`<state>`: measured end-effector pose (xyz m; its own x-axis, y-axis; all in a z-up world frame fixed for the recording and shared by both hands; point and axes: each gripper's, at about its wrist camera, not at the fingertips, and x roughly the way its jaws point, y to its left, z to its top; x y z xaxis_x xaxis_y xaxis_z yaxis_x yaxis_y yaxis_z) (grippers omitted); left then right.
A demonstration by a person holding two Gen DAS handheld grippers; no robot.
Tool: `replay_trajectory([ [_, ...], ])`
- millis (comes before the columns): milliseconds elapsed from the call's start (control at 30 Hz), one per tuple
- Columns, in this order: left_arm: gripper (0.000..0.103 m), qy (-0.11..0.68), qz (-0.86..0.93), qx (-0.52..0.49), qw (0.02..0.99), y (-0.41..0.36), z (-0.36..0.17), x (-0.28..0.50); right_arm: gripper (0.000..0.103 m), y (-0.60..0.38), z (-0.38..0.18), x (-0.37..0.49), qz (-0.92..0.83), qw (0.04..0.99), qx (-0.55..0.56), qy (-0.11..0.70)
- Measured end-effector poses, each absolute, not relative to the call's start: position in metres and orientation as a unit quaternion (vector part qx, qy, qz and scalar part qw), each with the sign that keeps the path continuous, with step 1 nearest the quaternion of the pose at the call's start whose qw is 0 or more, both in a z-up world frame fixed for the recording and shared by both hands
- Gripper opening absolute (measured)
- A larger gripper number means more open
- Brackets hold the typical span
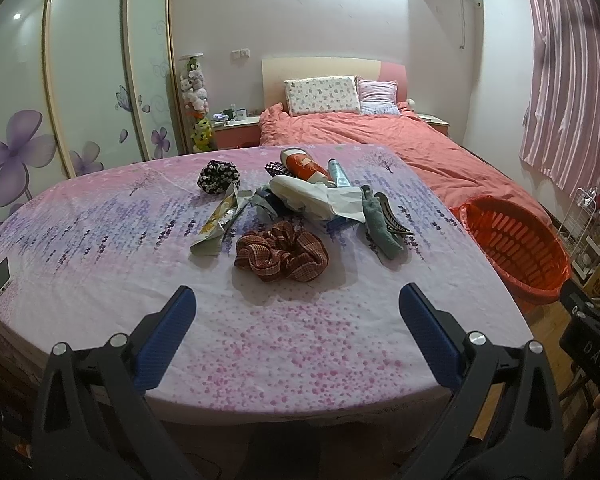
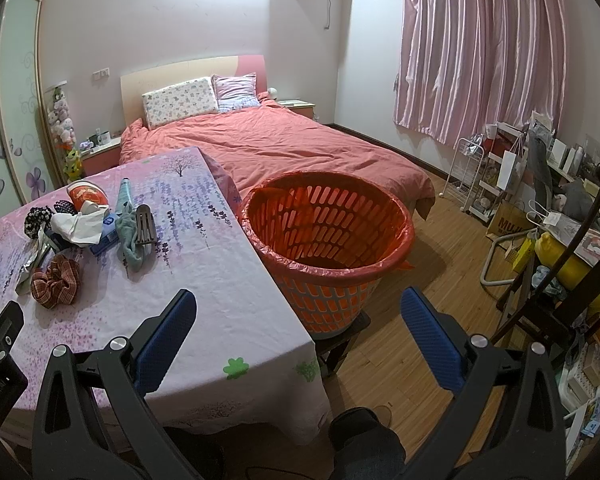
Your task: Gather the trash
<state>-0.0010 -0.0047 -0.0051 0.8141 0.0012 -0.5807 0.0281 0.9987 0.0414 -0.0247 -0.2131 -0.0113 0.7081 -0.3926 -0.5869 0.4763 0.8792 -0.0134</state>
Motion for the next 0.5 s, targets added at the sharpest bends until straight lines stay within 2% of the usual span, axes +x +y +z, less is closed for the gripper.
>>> replay_trajectory([
  [200,0.100,0.315,-0.008,0.024,0.949,-0.005,-0.015,0.005,0.101,-0.217,-0.017,-0.016,-0.215,0.926,0.070,0.302],
  [500,0.100,0.349,-0.005,-0.002,0.937,0.039,-0.023,0.038,0.101,-0.205,-0.029,0.016,-0.157,0.925,0.066,0.339],
])
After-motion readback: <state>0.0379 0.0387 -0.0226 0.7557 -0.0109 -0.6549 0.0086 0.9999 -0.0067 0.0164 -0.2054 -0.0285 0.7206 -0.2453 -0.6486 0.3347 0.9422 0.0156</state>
